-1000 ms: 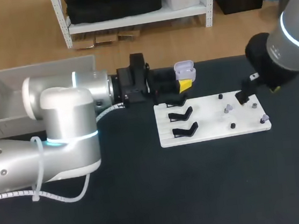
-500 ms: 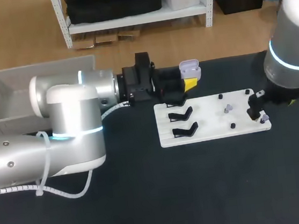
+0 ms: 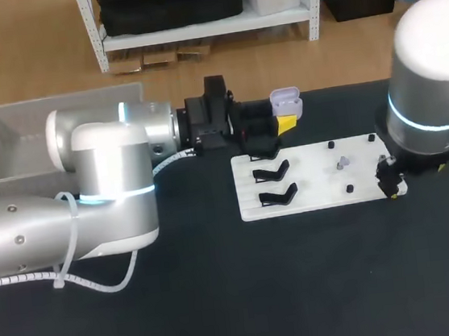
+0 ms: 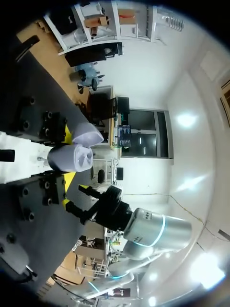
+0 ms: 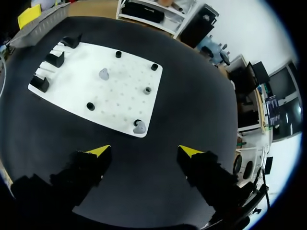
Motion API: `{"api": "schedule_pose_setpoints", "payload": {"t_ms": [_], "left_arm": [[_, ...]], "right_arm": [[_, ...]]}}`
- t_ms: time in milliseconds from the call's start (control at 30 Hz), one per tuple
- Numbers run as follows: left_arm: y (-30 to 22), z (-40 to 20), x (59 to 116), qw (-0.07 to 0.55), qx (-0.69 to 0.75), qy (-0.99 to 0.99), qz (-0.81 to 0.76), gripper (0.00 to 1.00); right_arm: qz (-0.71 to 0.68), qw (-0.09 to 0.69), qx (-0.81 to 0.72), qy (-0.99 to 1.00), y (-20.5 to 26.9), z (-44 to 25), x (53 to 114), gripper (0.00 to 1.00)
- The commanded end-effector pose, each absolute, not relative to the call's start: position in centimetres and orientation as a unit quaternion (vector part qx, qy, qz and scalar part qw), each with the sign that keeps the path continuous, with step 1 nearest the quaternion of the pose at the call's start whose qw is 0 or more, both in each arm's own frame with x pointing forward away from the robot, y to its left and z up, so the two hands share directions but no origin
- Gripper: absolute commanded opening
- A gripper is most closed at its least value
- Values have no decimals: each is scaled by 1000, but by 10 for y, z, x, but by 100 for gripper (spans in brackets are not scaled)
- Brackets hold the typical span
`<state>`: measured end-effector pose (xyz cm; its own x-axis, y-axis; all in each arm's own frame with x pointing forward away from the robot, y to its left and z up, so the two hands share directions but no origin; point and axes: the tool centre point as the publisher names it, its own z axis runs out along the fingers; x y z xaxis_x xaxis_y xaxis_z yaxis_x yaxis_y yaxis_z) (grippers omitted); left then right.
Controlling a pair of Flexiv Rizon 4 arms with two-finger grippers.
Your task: Pick up each earbud case from the left stands, insert the matching earbuds, close the lid, and place the case in the box.
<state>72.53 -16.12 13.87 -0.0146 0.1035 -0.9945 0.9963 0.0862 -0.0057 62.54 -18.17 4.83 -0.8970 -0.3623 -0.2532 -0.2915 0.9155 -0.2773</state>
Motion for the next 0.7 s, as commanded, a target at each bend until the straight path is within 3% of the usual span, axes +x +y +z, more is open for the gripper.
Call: {"api": "schedule_pose_setpoints", "payload": {"t_ms": [33,100,700], "left_arm": [[-161,137,725,495,499,547,-454,0],[-161,137,725,495,499,547,-454,0],[-161,137,725,495,499,547,-454,0]], "right_arm": [[-115,149,-175,966,-174,38,634,76],[-110,147,-183,966,-171,34,636,64],[-97,140,-183,968,-178,29,648,44]]}}
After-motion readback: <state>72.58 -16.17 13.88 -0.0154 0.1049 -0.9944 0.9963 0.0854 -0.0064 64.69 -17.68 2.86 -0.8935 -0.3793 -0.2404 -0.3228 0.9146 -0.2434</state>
